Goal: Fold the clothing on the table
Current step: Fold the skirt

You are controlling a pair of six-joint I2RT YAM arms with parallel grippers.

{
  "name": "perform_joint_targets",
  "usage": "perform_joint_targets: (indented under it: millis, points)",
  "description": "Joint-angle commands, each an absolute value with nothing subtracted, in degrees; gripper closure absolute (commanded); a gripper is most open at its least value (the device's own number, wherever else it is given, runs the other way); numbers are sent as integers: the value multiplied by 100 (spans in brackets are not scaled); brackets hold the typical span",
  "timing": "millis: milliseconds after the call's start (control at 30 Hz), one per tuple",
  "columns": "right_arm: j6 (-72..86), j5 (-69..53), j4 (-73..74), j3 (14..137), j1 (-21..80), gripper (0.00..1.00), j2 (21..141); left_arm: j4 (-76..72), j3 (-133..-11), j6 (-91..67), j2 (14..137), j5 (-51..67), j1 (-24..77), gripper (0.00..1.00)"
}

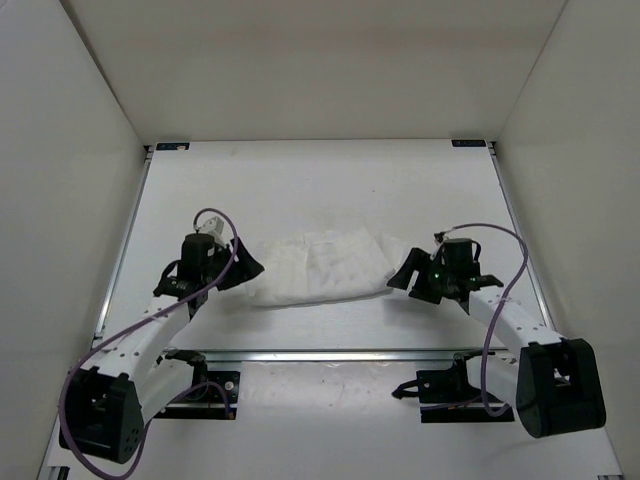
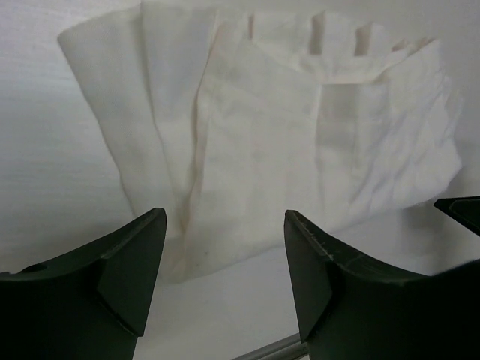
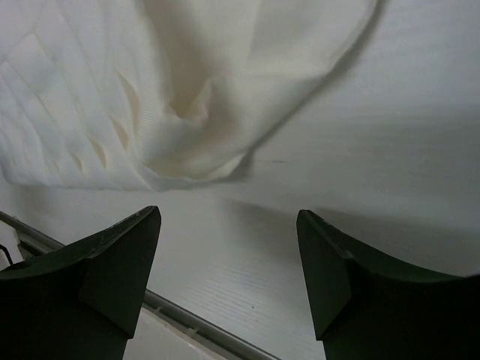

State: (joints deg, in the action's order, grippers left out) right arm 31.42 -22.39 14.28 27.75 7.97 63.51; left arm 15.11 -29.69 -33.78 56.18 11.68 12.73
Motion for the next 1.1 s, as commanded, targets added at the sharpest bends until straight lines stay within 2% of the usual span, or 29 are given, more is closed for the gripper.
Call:
perform_joint_targets:
  millis: [0,267,367,400,467,500,700,767,800,833,900,933,1067]
  points:
    - [3699,-2311,353,2252,739,29,6152,1678,-2585,-3445,5283,923,1380,26]
    - [4209,-2707,-974,2119,888,28,7223,1485,-1819,-3744,4781,818,1555,27]
    - [4367,-2768,-1265,2215,906,32,7514,1406,-1714,-3823,4869,642,1775,27]
    - [4342,-2769,-1309,2258,957,43,7549,1319,-1705,-3823,4947,642,1836,27]
    - [4385,-2760,-1336,2285,949,90,7603,1196,-1644,-3884,5105,616,1881,27]
    - [4386,-2708,-1371,2224,949,99,7568,1082,-1635,-3876,5211,589,1916,28]
    - [4088,-2479,-915,2250,765,100,7164,389,-1862,-3964,6176,580,2127,32]
    - [3982,-2470,-766,2294,695,100,7128,229,-2099,-3973,6573,571,2320,39]
    - [3868,-2478,-765,2311,694,100,7111,159,-2144,-3999,6827,528,2460,52]
    - [3841,-2426,-643,2329,599,99,7110,80,-2292,-4043,7047,527,2583,75]
    - [3596,-2461,-406,2521,327,100,7066,-200,-2530,-4130,7407,572,2785,96]
    - [3508,-2426,-282,2575,230,100,7049,-289,-2749,-4174,7670,580,2891,100]
    - [2727,-1847,910,3652,9,100,7224,-492,-3776,-4131,8821,755,3199,100]
